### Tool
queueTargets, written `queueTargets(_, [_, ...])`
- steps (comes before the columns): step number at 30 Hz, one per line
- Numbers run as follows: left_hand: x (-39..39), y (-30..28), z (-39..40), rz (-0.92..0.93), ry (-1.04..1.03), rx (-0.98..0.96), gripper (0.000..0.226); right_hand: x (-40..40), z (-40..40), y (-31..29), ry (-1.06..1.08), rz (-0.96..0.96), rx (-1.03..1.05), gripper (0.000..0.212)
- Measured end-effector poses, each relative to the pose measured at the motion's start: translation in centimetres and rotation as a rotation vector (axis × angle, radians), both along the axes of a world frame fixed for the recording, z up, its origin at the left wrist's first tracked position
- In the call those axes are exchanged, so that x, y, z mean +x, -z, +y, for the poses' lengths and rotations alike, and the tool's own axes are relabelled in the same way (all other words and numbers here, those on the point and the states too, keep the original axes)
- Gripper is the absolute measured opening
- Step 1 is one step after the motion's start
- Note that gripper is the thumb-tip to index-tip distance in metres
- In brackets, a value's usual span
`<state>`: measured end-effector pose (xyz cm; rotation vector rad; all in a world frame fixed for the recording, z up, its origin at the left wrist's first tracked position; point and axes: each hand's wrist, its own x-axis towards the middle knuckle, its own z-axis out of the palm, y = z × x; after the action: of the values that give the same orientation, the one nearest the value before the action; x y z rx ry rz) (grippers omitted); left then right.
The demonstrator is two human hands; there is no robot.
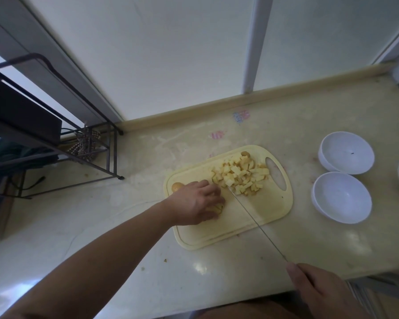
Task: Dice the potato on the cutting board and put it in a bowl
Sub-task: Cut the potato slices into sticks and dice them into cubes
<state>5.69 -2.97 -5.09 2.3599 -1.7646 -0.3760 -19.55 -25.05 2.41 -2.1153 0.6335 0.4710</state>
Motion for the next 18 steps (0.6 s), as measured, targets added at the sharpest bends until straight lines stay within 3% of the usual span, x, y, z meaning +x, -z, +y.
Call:
queueTargets(2, [0.1,0.1,0.2,-0.046,0.015,0.071,0.054,0.0,0.0,0.0,-0.014,0.011,-0.011,0.037])
queueTargets(8, [-1.4,0.6,0.2,-0.018,-0.101,-0.017,0.041,0.1,0.2,0.1,0.026,0.05,0.043,0.029])
queueTargets(11, [-3.2,0.6,0.4,-0.013,-0.302,-0.022,0.043,0.6,0.2,0.4,0.054,0.025,0.095,0.053])
queueTargets(15, [-6.3,-0.1,0.0,0.122,-0.721,0.029,0.047,1.9,0.2,1.6,-0.002,0.022,0.105,0.054])
queueTargets(18, [-7.5,-0.1,-0.1,0.198,-0.861,-0.021,0.051,3.4,0.6,1.8,-0.036,0.009,0.111,0.071])
